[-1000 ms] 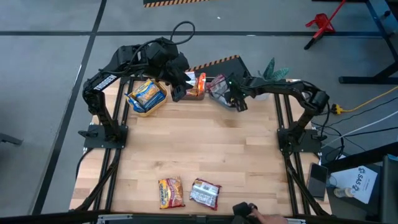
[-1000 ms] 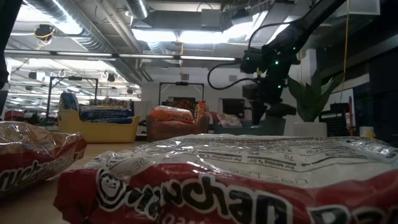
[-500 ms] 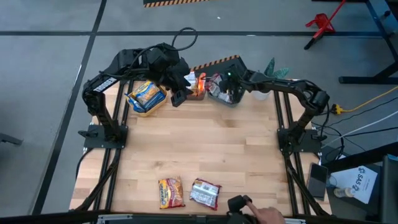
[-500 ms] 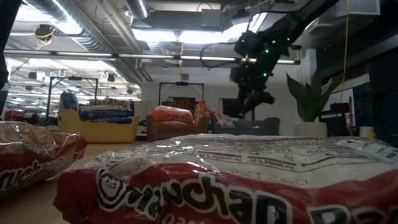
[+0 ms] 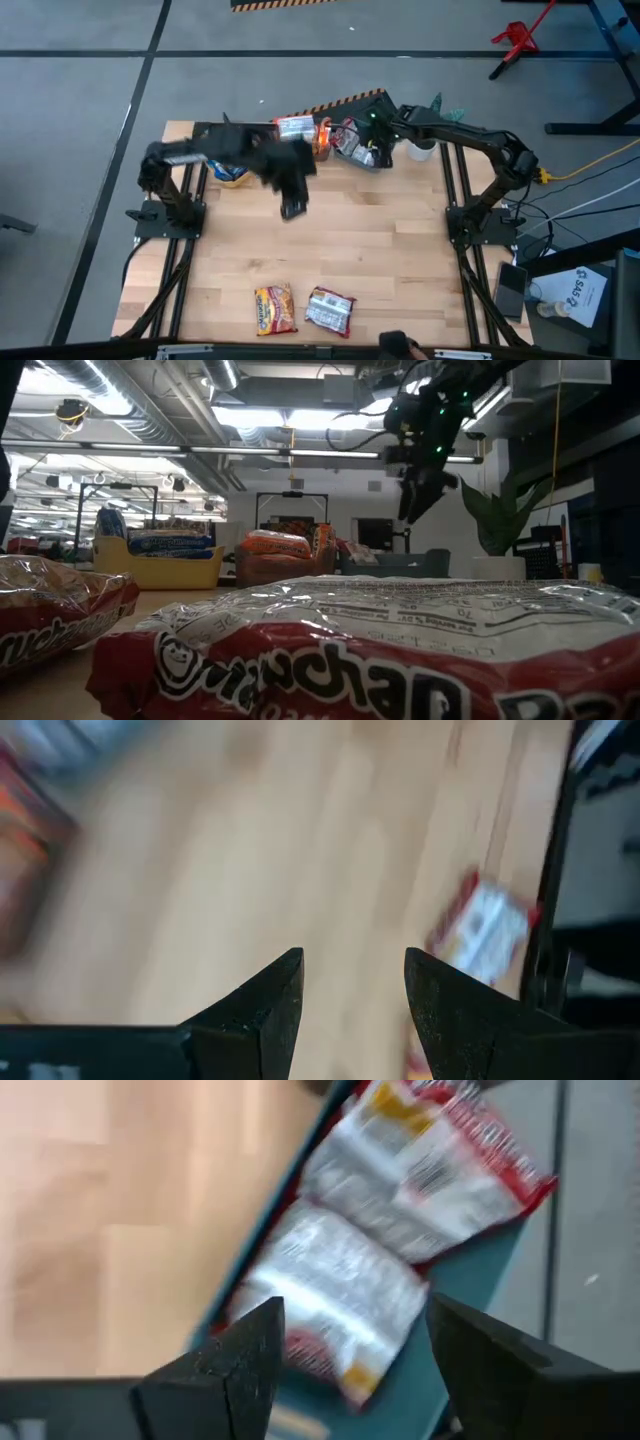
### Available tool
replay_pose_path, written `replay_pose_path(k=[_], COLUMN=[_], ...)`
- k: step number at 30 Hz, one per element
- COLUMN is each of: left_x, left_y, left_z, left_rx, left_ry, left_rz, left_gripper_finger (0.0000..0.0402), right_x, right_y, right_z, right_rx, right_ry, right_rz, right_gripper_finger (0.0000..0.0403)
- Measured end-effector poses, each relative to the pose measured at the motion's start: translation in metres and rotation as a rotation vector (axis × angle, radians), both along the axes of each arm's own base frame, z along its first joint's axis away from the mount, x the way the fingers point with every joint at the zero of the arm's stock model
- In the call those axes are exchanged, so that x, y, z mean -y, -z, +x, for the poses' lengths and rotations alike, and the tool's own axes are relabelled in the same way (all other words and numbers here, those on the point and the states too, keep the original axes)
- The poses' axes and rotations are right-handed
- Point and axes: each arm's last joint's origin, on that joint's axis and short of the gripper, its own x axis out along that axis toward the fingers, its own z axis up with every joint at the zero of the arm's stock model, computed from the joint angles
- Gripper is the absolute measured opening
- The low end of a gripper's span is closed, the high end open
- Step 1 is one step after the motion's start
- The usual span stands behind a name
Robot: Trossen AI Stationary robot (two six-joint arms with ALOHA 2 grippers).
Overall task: Sort Maruchan noodles
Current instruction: Put the red noodle pack into the blue bin
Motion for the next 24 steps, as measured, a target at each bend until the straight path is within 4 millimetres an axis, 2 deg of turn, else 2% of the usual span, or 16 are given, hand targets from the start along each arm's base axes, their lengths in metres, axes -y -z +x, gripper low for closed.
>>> replay_pose_path(k=[4,9,12,17,20,24], left_x=[0.048,0.104,0.132,0.170,0.189,0.211], left_y=[0.051,0.107,0.128,0.160,0.173,0.198], left_z=[-0.001,-0.024,-0.050,-0.100,-0.122,-0.140], left_rx=[-0.145,-0.105,-0.032,0.023,0.075,0.118], left_ry=[-0.081,-0.271,-0.391,-0.653,-0.796,-0.906], left_rz=[-0.051,-0.233,-0.390,-0.505,-0.580,-0.683], left_gripper_finger=[0.0169,0.0169,0.0169,0.0169,0.0169,0.0169], right_x=[-0.012,-0.037,-0.070,-0.143,-0.185,-0.229], right_y=[-0.007,-0.006,-0.001,0.006,0.006,0.002], right_z=[-0.005,0.003,0.019,0.046,0.058,0.068], right_rx=[0.028,0.143,0.138,0.175,0.287,0.477], right_ry=[0.106,0.274,0.291,0.277,0.323,0.412], right_rz=[0.114,0.551,0.666,0.622,0.620,0.713], right_gripper_finger=[0.0232,0.0232,0.0232,0.0232,0.0232,0.0232])
